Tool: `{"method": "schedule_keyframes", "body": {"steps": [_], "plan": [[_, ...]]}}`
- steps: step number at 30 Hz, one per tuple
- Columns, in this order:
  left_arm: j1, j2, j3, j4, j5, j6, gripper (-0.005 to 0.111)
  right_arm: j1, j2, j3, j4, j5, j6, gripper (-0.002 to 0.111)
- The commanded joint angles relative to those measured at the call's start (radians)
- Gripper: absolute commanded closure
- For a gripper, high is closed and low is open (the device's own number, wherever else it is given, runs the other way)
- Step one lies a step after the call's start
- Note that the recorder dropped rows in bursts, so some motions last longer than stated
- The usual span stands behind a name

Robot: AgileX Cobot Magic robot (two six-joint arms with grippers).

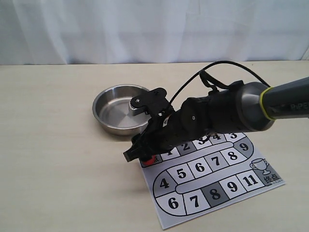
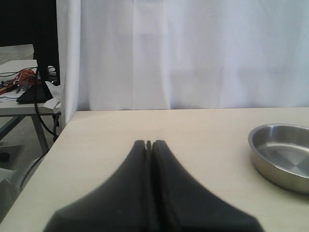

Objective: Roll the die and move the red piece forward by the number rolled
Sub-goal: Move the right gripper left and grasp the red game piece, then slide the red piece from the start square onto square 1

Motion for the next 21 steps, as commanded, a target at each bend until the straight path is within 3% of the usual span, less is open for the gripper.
{"method": "schedule_keyframes", "body": {"steps": [1,18,20,21], "plan": [[0.0,-0.001,-0.005,-0.001,-0.013,-0.002,0.107,0.0,0.006,0.002,-0.003,-0.015,-0.009,0.046],[0.0,-0.001,-0.005,-0.001,-0.013,-0.002,0.107,0.0,0.014,0.002,-0.003,-0.013,-0.009,0.046],[0.0,-0.001,-0.005,-0.001,-0.013,-0.002,0.107,0.0,0.014,0.002,-0.003,-0.015,-0.009,0.057],[0.0,-0.001,-0.005,-0.001,-0.011,-0.002,0.107,0.0,0.014,0.002,-0.003,-0.015,-0.009,0.068]]}}
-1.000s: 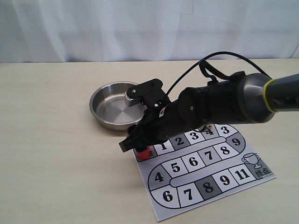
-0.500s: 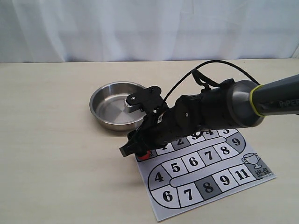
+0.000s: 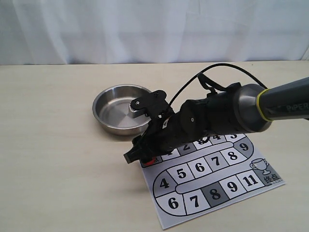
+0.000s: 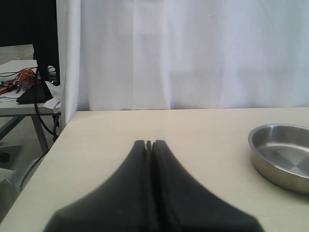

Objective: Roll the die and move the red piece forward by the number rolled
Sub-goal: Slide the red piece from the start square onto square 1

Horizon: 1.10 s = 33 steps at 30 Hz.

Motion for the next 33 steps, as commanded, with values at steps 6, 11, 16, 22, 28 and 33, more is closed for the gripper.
{"method": "schedule_keyframes", "body": {"steps": [6,11,16,22,28,33], "plan": [[0.0,-0.001,-0.005,-0.001,-0.011,-0.002,0.107,0.0,-0.017,-0.013,-0.005,-0.027,-0.055,0.104],[0.0,-0.001,-0.005,-0.001,-0.011,-0.002,0.107,-0.027,-0.062,-0.013,-0.005,-0.034,-0.055,0.104],[0.0,-0.001,-0.005,-0.001,-0.011,-0.002,0.107,-0.087,-0.084,-0.013,-0.005,0.003,-0.051,0.104],[0.0,-0.001,-0.005,-0.001,-0.011,-0.002,0.107,-0.118,-0.084,-0.011,-0.005,0.04,-0.051,0.104],[0.0,-0.001,-0.005,-0.001,-0.013,-0.002,0.107,-0.118,-0.084,0.0,-0.005,0.052,-0.051,0.104],[0.0,-0.001,-0.005,-0.001,-0.013,-0.002,0.107,-0.118,-0.042,0.023,-0.005,0.048,-0.051,0.104]]}}
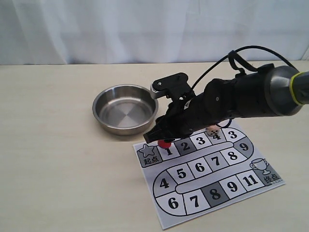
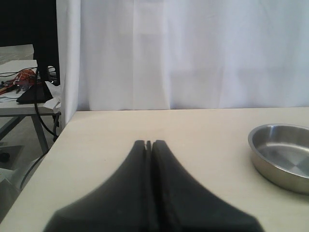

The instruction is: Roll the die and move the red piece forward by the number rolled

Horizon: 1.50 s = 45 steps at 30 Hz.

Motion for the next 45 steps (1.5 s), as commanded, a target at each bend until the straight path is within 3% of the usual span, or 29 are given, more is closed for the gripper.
{"method": "schedule_keyframes", "body": {"steps": [1,9,17,23,45], "plan": [[0.0,-0.001,-0.005,-0.001,-0.013,-0.002,0.107,-0.006,0.046,0.016,-0.005,0.001,-0.004,0.104],[0.0,-0.001,-0.005,-0.001,-0.013,-0.002,0.107,-0.006,0.062,0.016,-0.005,-0.003,-0.004,0.1],[0.0,-0.001,-0.005,-0.001,-0.013,-0.002,0.107,-0.006,0.055,0.016,-0.001,0.001,-0.004,0.062],[0.0,-0.001,-0.005,-0.001,-0.011,-0.002,0.107,-0.006,0.055,0.016,-0.001,-0.022,-0.004,0.044],[0.0,-0.001,-0.005,-0.001,-0.011,-0.002,0.107,-0.006,-0.053,0.016,0.004,-0.19,-0.004,0.045]]}}
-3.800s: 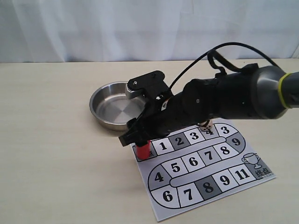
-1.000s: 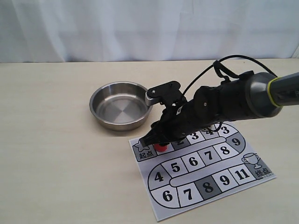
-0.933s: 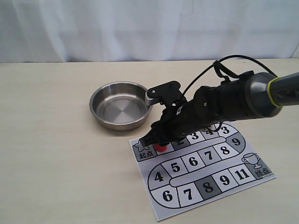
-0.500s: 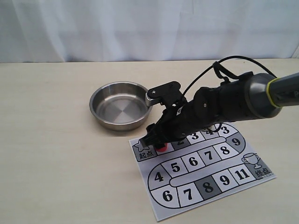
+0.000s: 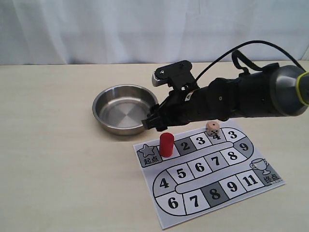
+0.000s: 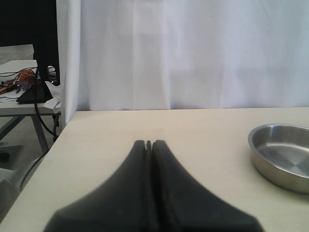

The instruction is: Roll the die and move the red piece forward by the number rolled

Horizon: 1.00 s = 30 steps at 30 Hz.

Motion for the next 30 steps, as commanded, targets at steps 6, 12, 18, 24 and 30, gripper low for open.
{"method": "schedule_keyframes", "body": {"steps": [6,12,18,24,30], "plan": [[0.0,-0.001,-0.005,-0.001,-0.013,-0.002,0.107,-0.016,-0.025,0.003,0.002,-0.029,0.005,0.074],[0.0,-0.001,-0.005,-0.001,-0.013,-0.002,0.107,-0.102,-0.029,0.003,0.002,0.039,0.027,0.095],[0.0,-0.001,-0.005,-0.001,-0.013,-0.002,0.107,-0.243,-0.029,0.003,0.0,0.233,0.019,0.099],[0.0,-0.001,-0.005,-0.001,-0.013,-0.002,0.107,-0.396,-0.029,0.003,-0.007,0.348,0.019,0.099],[0.0,-0.001,-0.005,-0.001,-0.013,-0.002,0.107,-0.509,-0.031,0.003,-0.076,0.372,0.019,0.099]]}}
